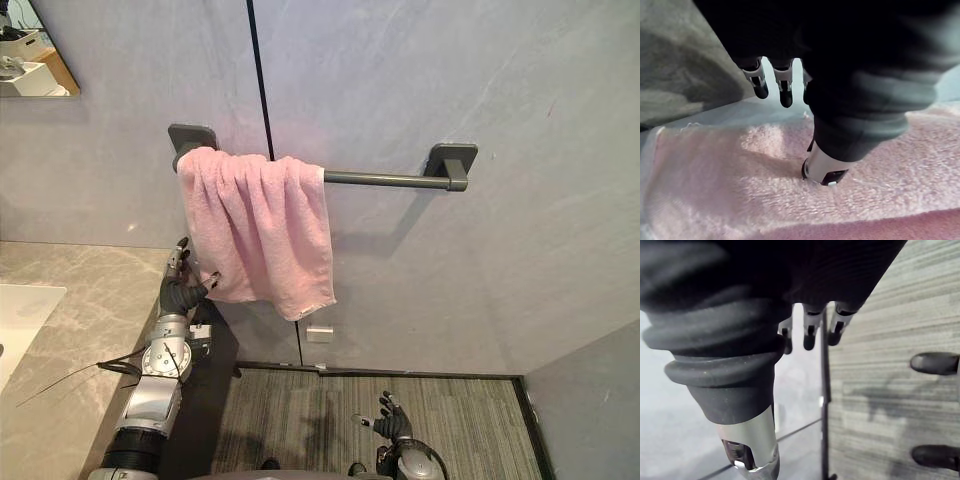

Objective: Organize washtable

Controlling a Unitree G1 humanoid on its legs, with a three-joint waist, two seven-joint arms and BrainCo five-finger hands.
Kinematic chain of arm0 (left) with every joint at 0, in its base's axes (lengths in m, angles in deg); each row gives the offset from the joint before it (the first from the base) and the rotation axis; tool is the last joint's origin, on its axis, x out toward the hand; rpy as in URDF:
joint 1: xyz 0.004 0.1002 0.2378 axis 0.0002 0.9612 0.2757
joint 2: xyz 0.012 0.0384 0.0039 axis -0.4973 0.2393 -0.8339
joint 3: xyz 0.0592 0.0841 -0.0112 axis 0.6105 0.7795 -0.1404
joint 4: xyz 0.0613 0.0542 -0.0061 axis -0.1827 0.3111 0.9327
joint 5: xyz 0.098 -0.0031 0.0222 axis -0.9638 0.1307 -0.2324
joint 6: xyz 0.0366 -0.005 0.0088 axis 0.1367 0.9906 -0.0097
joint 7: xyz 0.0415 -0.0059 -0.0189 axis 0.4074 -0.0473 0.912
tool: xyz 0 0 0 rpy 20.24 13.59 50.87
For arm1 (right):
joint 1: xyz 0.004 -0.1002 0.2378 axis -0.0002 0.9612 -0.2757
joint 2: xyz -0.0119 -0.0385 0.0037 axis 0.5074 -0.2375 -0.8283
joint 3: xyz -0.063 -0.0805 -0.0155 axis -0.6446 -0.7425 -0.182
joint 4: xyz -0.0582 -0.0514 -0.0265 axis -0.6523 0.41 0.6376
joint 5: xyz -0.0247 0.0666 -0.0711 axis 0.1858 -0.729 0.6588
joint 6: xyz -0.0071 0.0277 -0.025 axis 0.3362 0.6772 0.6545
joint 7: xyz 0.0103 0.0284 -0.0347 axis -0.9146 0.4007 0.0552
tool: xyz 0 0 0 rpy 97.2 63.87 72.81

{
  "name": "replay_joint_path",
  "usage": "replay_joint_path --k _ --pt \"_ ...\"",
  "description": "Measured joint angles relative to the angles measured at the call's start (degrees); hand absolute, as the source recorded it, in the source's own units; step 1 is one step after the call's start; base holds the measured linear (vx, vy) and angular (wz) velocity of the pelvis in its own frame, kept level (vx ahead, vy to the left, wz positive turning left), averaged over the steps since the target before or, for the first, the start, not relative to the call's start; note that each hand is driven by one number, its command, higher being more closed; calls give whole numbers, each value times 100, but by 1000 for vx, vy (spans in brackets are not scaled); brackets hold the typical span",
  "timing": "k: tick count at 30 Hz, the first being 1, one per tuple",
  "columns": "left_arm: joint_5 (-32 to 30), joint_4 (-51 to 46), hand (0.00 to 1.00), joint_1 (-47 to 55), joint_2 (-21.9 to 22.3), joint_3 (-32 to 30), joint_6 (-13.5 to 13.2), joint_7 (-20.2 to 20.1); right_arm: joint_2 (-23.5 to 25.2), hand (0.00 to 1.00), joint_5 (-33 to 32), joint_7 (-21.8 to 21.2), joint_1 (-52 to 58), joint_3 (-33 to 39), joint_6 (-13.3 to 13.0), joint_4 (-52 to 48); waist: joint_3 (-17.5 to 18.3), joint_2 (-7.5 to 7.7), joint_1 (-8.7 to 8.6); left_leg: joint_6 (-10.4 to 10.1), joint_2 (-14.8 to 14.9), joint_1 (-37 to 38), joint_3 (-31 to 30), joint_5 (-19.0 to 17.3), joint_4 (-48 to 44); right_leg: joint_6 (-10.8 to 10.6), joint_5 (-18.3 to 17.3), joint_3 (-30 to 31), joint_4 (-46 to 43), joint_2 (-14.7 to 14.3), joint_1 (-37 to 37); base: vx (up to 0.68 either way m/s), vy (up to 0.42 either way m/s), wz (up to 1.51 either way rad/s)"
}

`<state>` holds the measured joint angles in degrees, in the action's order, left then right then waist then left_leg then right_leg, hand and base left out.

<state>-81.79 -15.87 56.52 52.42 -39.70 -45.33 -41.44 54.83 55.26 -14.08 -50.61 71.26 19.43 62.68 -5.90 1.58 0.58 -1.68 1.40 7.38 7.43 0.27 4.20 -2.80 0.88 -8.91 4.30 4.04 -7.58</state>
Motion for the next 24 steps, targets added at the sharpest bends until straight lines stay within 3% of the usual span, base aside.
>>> replay_joint_path --k 1,7,14,21,24 --pt "91 87 100 -26 -45 34 1 -21 -1 0 -2 -1 -1 0 0 3 0 0 -19 0 0 0 0 0 0 -1 1 1 4 -1 0 0 0 0" --pt "607 519 100 -244 -214 267 -5 -381 -20 0 -44 -20 -42 2 0 142 10 16 -143 0 -8 -8 17 0 11 -18 39 26 66 0 -1 -6 -5 -2" --pt "738 521 100 -277 -268 410 -13 -378 -25 0 -155 9 -121 21 1 20 27 38 -263 2 -26 -69 69 1 10 -18 133 142 123 8 90 -21 -10 -9" --pt "819 158 100 -237 -316 404 -52 -377 -335 0 328 168 -93 85 -146 -2262 27 38 -280 1 -29 -72 144 1 -17 -32 218 295 107 14 156 -55 -12 -10" --pt "819 -126 100 -226 -316 407 -61 -377 -479 0 634 158 -199 64 -246 -2788 26 37 -266 -30 -24 -72 213 -25 -17 -40 220 383 90 20 200 -49 -4 -13"
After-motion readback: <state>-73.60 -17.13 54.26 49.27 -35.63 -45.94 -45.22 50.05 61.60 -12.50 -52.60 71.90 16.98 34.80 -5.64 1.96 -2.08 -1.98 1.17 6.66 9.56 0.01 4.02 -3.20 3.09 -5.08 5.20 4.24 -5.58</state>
